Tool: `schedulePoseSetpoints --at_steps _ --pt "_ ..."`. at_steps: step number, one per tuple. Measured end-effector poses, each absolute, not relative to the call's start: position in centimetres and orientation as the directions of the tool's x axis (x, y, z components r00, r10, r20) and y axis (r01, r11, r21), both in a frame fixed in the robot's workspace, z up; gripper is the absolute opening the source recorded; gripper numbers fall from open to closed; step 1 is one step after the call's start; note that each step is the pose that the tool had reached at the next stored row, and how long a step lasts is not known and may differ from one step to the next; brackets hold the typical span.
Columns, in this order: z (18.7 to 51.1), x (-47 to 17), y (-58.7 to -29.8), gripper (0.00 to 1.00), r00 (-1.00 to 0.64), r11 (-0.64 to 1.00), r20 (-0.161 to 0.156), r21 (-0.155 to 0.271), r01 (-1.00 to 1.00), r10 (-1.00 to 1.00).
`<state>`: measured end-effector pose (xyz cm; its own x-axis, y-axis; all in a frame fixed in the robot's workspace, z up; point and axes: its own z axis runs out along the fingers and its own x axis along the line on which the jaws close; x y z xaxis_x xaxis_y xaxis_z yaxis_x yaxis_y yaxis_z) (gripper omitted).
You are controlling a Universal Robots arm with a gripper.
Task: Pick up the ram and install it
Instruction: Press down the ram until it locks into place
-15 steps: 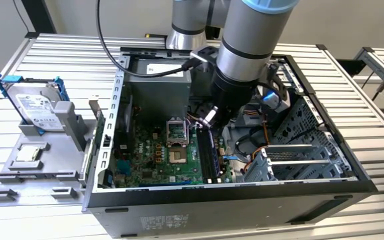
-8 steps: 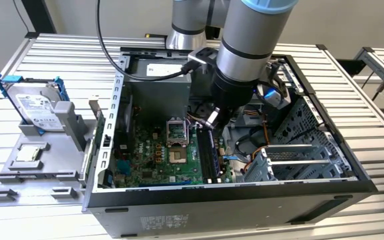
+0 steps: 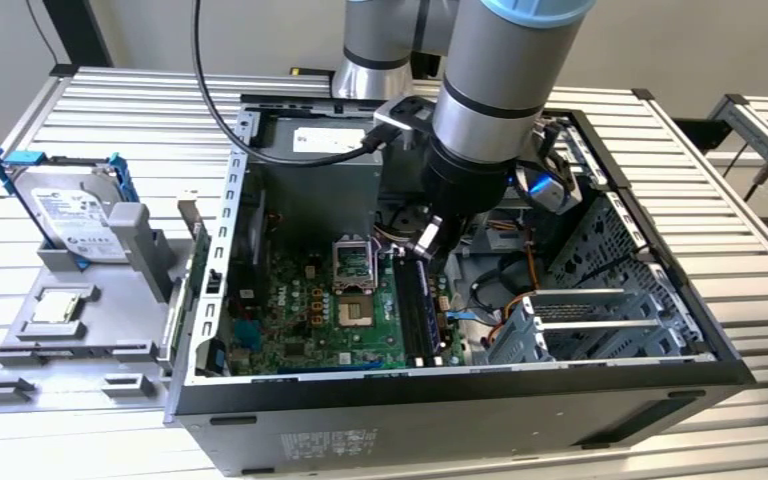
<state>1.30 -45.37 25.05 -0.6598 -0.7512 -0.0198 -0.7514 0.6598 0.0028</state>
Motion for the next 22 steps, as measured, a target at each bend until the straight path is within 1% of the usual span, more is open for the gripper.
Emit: schedulePoseSetpoints --at_steps 8,22 --pt "25.05 1.3 -45.37 0.0 -0.653 0.653 -0.02 0.003 -0.757 -0.757" --pt "25.04 1.3 -45.37 0.0 -0.575 0.575 -0.02 0.002 -0.818 -0.818"
